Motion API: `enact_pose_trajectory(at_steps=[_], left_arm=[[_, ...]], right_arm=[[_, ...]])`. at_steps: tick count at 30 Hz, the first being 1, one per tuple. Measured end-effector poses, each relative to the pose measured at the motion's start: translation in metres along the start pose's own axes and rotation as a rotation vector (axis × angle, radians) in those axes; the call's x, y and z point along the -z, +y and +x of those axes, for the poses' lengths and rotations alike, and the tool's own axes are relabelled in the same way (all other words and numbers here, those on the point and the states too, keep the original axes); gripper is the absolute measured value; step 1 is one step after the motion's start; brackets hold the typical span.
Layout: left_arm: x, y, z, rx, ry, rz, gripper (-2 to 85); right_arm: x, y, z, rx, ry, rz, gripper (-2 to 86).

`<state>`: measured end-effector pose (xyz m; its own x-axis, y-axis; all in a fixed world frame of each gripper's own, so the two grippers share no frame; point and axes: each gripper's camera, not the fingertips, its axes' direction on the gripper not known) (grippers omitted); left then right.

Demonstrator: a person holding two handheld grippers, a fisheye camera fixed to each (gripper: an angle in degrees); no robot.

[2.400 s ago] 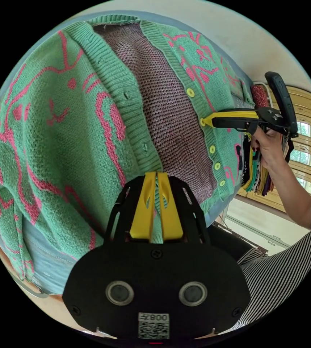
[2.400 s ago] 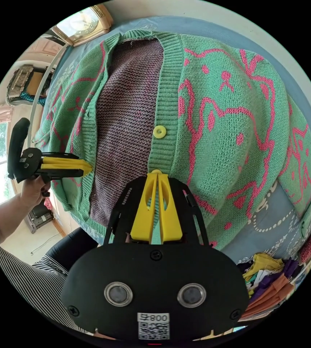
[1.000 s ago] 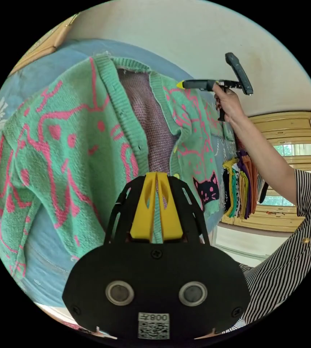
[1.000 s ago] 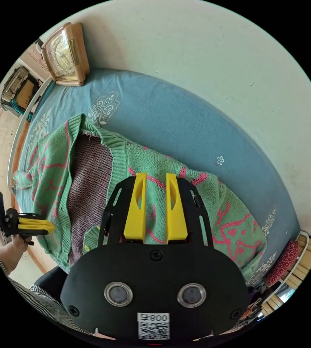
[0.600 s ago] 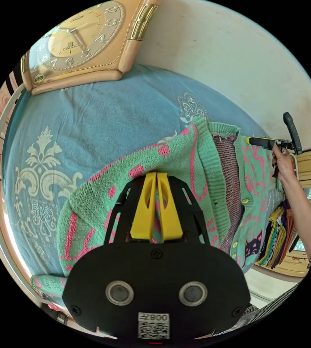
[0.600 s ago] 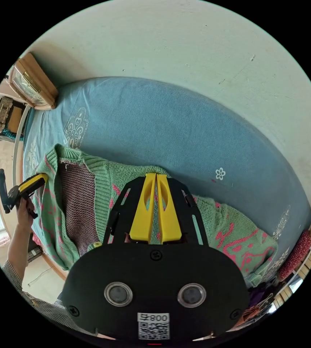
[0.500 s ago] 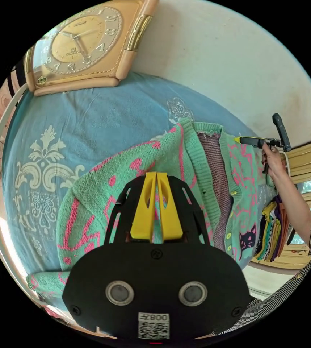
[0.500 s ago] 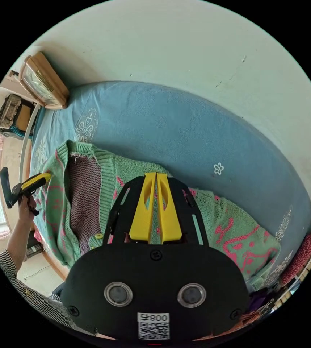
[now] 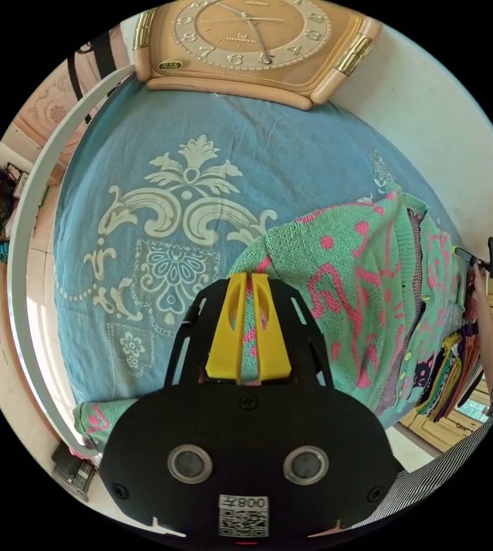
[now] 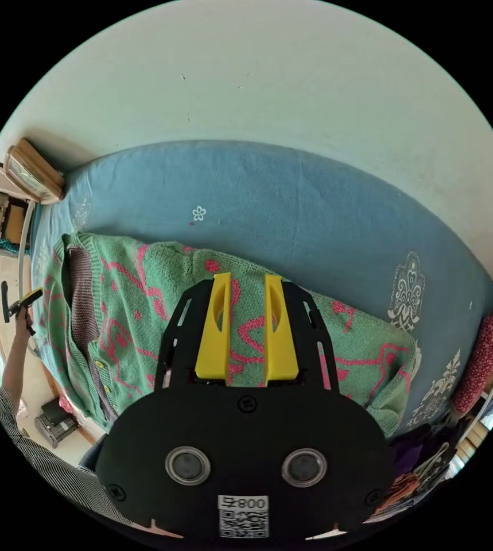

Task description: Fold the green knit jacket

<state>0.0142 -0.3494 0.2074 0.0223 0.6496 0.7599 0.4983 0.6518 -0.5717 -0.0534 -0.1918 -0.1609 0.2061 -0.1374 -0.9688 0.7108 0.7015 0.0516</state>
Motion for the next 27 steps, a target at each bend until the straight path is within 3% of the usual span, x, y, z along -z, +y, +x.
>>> enact_pose_trajectory(at_steps=[7,13,18,23,27], left_arm=[[0.061,-0.005,-0.018,0.053,-0.042,0.111,0.6],[0.049,-0.014,-0.03,0.159,-0.094,0.109,0.9],[0.043,0.006,-0.022,0.173,-0.094,0.157,1.6],[0.08,0.067,-0.027,0.16,0.092,0.301,1.9],[0.058,0.124,-0.012,0.118,0.182,0.161,1.9]], right_arm=[[-0.012,-0.009,-0.023,0.126,0.154,-0.105,3.4],[0.009,-0.001,0.025,-0.035,0.052,-0.062,2.6],[0.01,0.019,0.032,-0.039,0.032,-0.042,5.8],[0.058,0.096,0.061,-0.111,-0.049,0.114,6.1],[0.042,0.172,0.057,-0.068,-0.168,0.089,5.8]])
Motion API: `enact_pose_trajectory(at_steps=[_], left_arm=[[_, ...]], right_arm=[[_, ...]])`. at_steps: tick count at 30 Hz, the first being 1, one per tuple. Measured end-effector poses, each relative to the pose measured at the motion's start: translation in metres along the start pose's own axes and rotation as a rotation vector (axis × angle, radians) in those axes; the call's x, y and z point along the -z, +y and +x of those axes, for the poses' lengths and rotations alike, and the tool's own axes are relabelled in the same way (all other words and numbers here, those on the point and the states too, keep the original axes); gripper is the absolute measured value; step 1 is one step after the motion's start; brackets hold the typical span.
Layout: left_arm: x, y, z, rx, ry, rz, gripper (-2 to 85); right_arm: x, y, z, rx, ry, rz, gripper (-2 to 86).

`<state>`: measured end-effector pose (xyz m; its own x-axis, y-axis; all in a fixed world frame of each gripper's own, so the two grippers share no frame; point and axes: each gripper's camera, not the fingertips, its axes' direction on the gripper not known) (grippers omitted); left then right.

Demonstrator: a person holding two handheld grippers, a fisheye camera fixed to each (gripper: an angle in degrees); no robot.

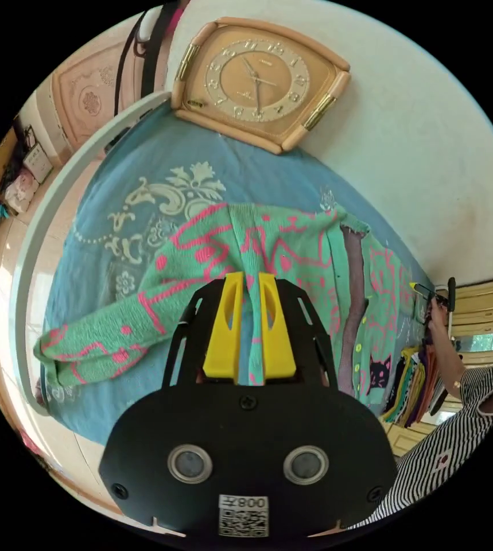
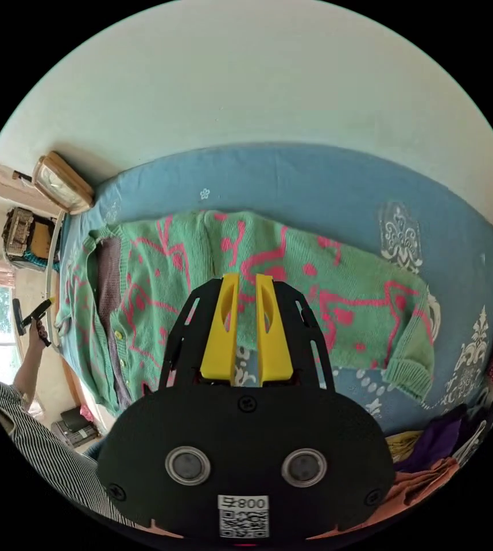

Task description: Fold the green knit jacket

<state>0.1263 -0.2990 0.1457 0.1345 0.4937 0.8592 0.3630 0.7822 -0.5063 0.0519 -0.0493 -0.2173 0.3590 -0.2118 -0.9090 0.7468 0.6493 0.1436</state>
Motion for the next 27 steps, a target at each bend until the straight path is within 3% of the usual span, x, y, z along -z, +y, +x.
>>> enact_pose_trajectory(at_steps=[3,4,9,12,15,17,20,23,27], left_arm=[[-0.042,0.051,-0.005,0.058,0.051,-0.179,1.9],[-0.063,0.066,-0.007,0.052,0.061,-0.27,1.7],[-0.054,0.092,-0.022,0.125,0.113,-0.227,2.5],[-0.04,0.121,-0.018,0.112,0.083,-0.286,4.6],[-0.039,0.159,-0.017,0.164,0.108,-0.379,6.4],[-0.041,0.187,-0.015,0.192,0.103,-0.443,7.0],[-0.049,0.212,-0.01,0.181,0.087,-0.523,7.6],[-0.061,0.225,-0.011,0.173,0.095,-0.57,7.8],[-0.076,0.232,-0.01,0.137,0.066,-0.599,6.8]], right_arm=[[-0.059,0.038,0.009,-0.006,0.025,-0.166,5.5],[-0.062,0.048,0.016,0.001,0.008,-0.113,5.1],[-0.031,0.062,0.038,-0.077,-0.087,-0.071,4.7],[-0.014,0.104,-0.011,-0.006,-0.193,-0.059,6.9],[-0.05,0.163,-0.107,0.102,-0.339,-0.201,8.0],[-0.104,0.216,-0.193,0.195,-0.501,-0.394,8.1],[-0.168,0.274,-0.263,0.222,-0.57,-0.572,8.4],[-0.206,0.302,-0.284,0.139,-0.672,-0.657,8.6],[-0.22,0.314,-0.291,0.149,-0.629,-0.684,8.2]])
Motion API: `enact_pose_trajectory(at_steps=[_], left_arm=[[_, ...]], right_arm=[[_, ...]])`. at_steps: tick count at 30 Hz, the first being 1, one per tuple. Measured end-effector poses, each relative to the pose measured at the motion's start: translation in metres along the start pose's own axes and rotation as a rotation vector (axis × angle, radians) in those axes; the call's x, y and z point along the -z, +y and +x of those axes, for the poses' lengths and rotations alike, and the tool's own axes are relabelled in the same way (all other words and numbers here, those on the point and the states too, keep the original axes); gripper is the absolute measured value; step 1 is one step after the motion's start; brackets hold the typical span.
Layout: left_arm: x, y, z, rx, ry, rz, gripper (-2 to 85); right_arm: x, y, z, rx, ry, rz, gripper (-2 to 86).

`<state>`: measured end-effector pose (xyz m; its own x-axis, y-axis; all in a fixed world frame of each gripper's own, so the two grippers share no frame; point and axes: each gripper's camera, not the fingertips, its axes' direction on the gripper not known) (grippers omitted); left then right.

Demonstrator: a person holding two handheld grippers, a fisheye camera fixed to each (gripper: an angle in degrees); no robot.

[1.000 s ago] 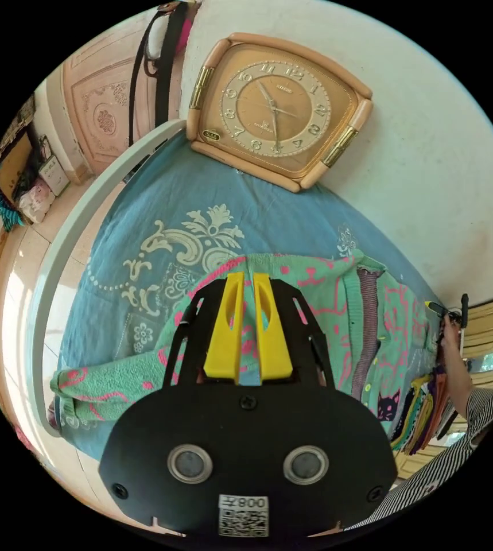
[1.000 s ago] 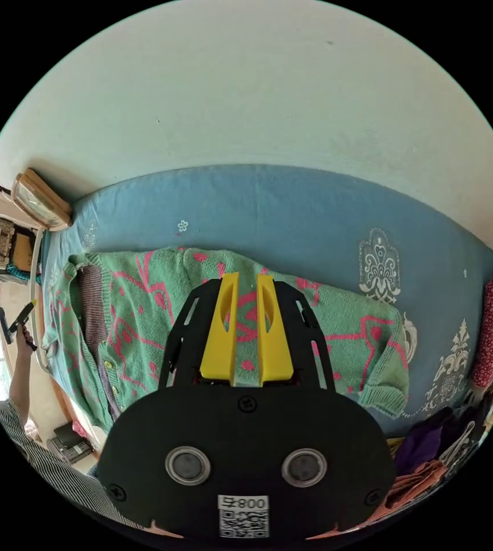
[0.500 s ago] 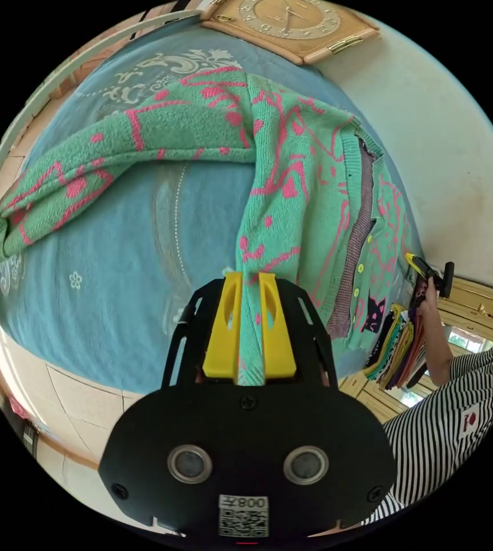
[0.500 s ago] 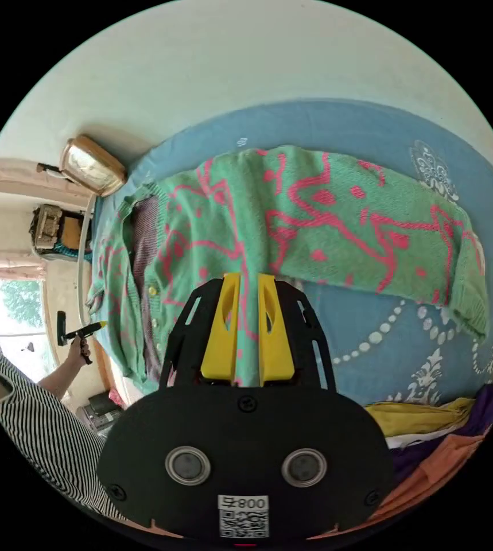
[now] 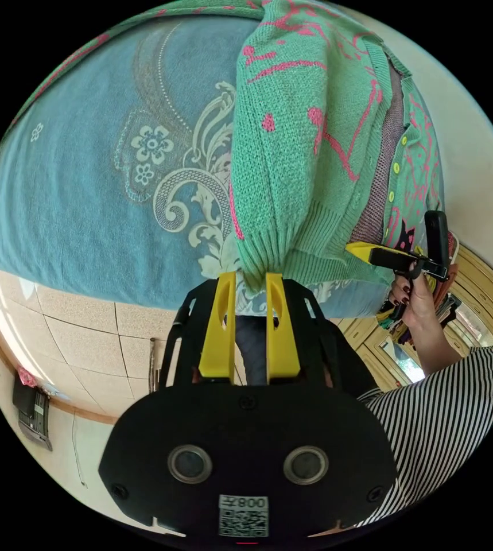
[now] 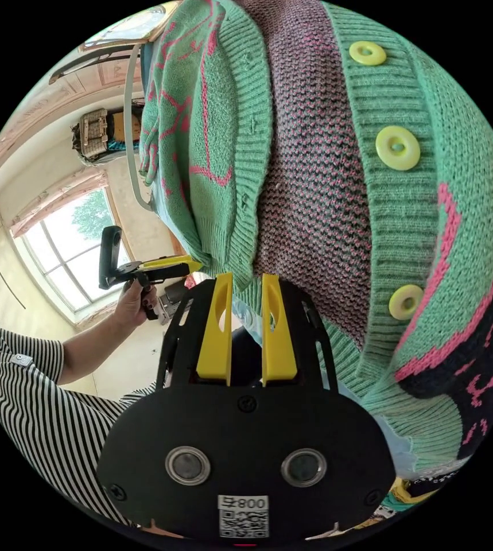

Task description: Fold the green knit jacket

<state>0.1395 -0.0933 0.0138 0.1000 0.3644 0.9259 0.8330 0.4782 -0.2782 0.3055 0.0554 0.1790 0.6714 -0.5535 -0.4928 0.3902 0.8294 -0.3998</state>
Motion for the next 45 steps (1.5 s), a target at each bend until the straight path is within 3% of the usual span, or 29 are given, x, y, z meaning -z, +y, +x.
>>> enact_pose_trajectory(at_steps=[4,15,20,23,29,37,45], left_arm=[[-0.004,0.003,-0.006,0.021,-0.029,0.009,3.6],[0.02,0.035,-0.046,0.051,0.211,0.114,2.1],[0.012,0.043,-0.069,0.045,0.397,0.138,2.4],[0.001,0.051,-0.082,0.084,0.438,0.141,3.0],[-0.013,0.039,-0.076,0.099,0.402,0.124,6.5],[-0.02,-0.001,-0.025,0.011,0.119,0.062,4.6],[-0.006,-0.007,0.022,-0.057,0.027,0.153,7.3]], right_arm=[[-0.002,0.004,0.004,-0.034,-0.048,0.011,7.3],[0.011,0.026,-0.01,-0.03,-0.152,0.032,1.1],[0.083,0.073,-0.037,0.056,-0.255,0.109,0.6],[0.114,0.108,-0.028,0.028,-0.159,0.12,0.5],[0.101,0.129,0.025,-0.117,-0.108,0.123,0.4],[0.096,0.12,-0.009,-0.076,-0.116,0.092,0.4],[0.103,0.13,-0.021,-0.098,-0.168,0.105,0.5]])
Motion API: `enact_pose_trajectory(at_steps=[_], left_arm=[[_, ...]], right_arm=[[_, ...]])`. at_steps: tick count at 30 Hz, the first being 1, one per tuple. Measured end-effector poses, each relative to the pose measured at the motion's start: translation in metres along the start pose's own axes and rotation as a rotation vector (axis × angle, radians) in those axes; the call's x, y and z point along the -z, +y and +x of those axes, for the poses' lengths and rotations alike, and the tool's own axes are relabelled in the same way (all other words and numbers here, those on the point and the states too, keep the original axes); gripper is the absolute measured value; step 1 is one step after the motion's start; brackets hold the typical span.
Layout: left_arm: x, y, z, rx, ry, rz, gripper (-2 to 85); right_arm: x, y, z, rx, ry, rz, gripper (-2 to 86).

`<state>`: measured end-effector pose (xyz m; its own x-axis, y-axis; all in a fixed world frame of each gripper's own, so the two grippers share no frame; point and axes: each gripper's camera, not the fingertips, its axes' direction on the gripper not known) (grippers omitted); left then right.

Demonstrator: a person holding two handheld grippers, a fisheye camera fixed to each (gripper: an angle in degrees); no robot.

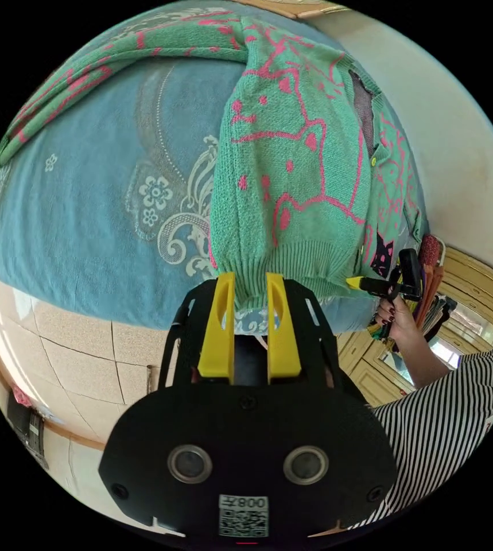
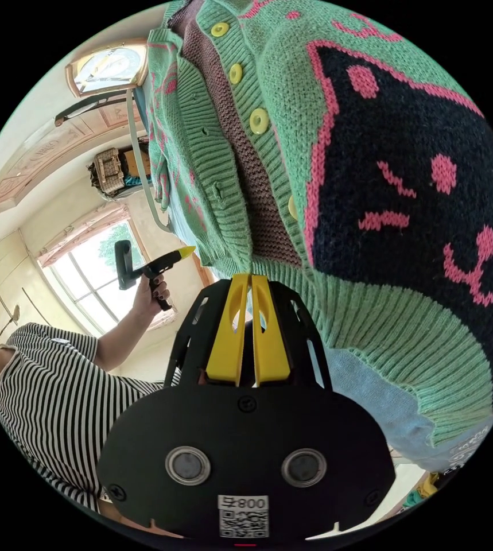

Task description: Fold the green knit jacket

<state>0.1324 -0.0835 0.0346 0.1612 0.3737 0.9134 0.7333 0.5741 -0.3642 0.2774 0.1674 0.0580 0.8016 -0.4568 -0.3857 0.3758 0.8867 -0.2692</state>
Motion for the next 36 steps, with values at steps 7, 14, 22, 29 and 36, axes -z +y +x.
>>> enact_pose_trajectory(at_steps=[7,14,22,29,36], left_arm=[[-0.024,-0.028,0.009,-0.005,-0.028,-0.064,3.7],[-0.005,-0.011,-0.009,0.037,0.012,-0.029,3.1],[-0.039,-0.041,-0.006,0.013,-0.068,-0.101,5.3],[-0.012,-0.042,0.044,-0.115,-0.194,0.018,6.3],[-0.053,-0.143,0.141,-0.461,0.01,0.056,6.9]], right_arm=[[0.008,0.006,-0.031,0.014,0.005,-0.004,0.5],[0.015,0.033,-0.084,0.089,0.062,-0.033,0.5],[-0.014,0.024,-0.091,0.052,0.166,-0.049,1.2],[0.037,0.06,-0.169,0.097,0.484,0.064,5.4],[0.024,0.04,-0.204,0.141,0.686,0.063,6.8]])
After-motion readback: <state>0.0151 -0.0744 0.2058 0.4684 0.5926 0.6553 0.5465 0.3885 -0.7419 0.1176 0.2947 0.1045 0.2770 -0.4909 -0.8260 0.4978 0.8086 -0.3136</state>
